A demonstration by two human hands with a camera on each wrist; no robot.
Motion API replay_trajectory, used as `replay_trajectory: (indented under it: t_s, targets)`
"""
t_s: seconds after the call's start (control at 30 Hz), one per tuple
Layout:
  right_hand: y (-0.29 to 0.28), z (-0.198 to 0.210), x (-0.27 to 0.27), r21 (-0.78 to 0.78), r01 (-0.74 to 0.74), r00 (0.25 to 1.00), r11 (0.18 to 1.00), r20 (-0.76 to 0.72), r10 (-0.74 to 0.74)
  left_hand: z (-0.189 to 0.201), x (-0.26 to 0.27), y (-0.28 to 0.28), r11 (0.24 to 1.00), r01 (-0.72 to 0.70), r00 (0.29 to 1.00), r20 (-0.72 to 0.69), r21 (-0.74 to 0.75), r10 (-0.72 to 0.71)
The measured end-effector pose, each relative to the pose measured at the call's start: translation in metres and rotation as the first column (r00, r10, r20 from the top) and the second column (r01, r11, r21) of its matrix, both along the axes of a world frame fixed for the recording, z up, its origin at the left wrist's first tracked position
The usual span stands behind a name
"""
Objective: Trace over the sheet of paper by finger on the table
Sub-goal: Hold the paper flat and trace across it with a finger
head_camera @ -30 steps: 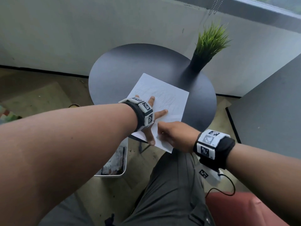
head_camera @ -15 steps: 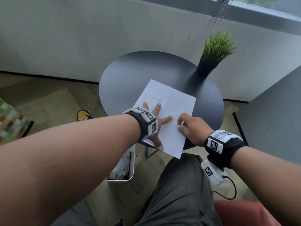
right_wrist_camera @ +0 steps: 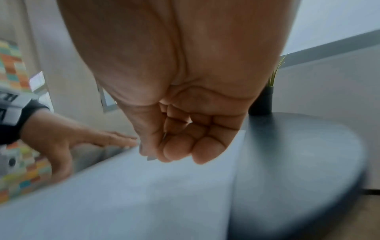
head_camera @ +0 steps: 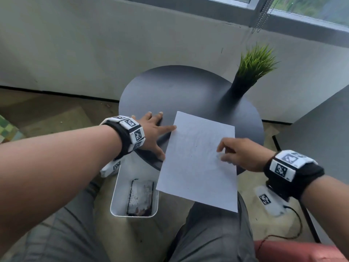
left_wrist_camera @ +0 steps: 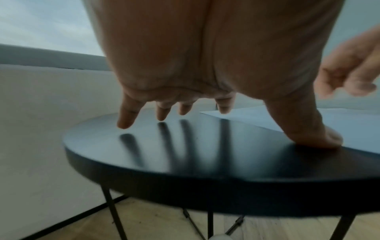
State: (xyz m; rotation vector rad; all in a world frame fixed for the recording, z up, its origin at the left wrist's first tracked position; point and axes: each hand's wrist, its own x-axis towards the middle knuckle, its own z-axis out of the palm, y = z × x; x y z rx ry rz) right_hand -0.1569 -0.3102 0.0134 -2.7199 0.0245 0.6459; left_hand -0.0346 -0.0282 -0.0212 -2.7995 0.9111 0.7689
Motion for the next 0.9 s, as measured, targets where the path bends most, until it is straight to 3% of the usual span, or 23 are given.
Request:
replay_trajectory:
  t_s: [0.1,0.2,0.3,0.43,0.5,0.57,0.6,0.63,0.7,0.77,0.8,0.9]
  targets:
    - [0.028,-0.001,0.030,0.118,0.017,0.991,0.993,0.127,-0.032,0.001,0.003,-0.008,1.000,0.007,1.000,-0.027,-0.004,-0.007]
    - [0.063,-0.011,0.054,0.156,-0.057,0.988,0.986,0.151,0.033,-0.003,0.001,-0.011,0.999,-0.003,0.999,-0.044,0.034,0.005]
    - [0.086,-0.023,0.075,0.058,-0.096,0.986,0.994,0.141,0.087,-0.007,-0.004,-0.013,0.994,0.042,0.999,-0.016,0.097,-0.041]
    - [0.098,-0.035,0.077,-0.051,-0.008,0.966,0.999,0.257,0.021,-0.009,-0.003,-0.012,0.996,0.041,0.999,-0.021,0.077,-0.040]
    - [0.108,-0.037,0.061,-0.016,-0.185,0.952,0.983,0.245,0.183,-0.011,-0.002,-0.011,0.998,0.036,0.999,-0.035,0.059,-0.034]
    - [0.112,-0.033,0.049,0.009,-0.407,0.902,0.913,0.159,0.401,-0.014,-0.002,-0.011,0.997,0.036,0.999,-0.029,0.062,-0.034]
    - [0.111,-0.030,0.053,0.000,-0.441,0.891,0.897,0.119,0.438,-0.014,-0.002,-0.010,0.997,0.035,0.999,-0.025,0.068,-0.033]
    - [0.107,-0.029,0.061,-0.021,-0.407,0.907,0.913,0.110,0.407,-0.015,-0.001,-0.011,0.997,0.035,0.999,-0.022,0.069,-0.034]
    - [0.097,-0.032,0.083,-0.064,-0.165,0.975,0.984,0.138,0.172,-0.016,0.000,-0.012,0.997,0.040,0.999,-0.023,0.059,-0.039]
    - [0.093,-0.038,0.090,-0.112,0.008,0.975,0.994,0.221,0.017,-0.019,0.001,-0.013,0.998,0.034,0.999,-0.030,0.055,-0.033]
    - [0.098,-0.040,0.085,-0.115,-0.034,0.968,0.993,0.242,0.061,-0.019,0.002,-0.013,0.998,0.031,0.999,-0.034,0.057,-0.029]
    - [0.116,-0.036,0.060,0.021,-0.367,0.917,0.930,0.174,0.358,-0.022,0.003,-0.013,0.997,0.035,0.999,-0.041,0.068,-0.032]
